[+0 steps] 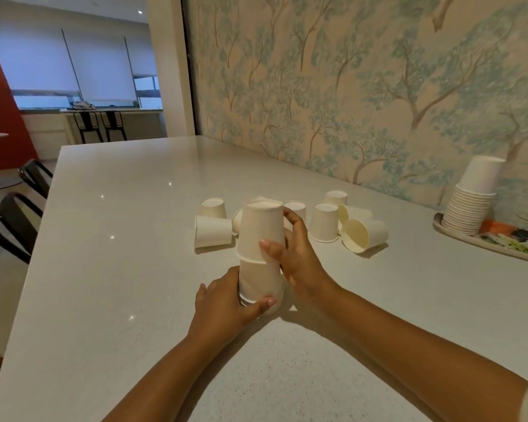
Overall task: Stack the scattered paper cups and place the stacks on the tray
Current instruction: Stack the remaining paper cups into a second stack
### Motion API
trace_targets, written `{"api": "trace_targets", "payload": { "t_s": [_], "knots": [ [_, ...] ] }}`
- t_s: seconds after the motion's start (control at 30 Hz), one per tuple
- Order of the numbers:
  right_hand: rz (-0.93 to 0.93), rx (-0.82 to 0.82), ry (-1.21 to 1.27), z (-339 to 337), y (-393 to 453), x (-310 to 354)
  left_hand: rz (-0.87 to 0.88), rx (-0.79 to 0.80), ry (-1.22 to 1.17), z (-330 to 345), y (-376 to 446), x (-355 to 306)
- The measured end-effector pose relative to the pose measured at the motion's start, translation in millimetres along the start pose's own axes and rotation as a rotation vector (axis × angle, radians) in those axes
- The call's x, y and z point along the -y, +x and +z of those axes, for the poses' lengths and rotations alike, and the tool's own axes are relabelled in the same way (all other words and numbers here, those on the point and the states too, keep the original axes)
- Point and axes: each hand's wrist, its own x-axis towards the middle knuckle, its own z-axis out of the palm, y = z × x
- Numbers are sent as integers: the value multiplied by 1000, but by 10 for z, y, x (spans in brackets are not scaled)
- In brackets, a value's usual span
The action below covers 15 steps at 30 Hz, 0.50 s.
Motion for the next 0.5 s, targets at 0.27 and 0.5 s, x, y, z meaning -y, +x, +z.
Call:
{"api": "trace_targets", "payload": {
  "t_s": [0.27, 0.5],
  "knots": [
    [123, 306, -269, -156, 37, -171, -33, 20, 22, -7, 32, -7],
    [-231, -501, -1185, -853, 248, 33, -26, 26, 26, -17, 10, -25]
  ]
}}
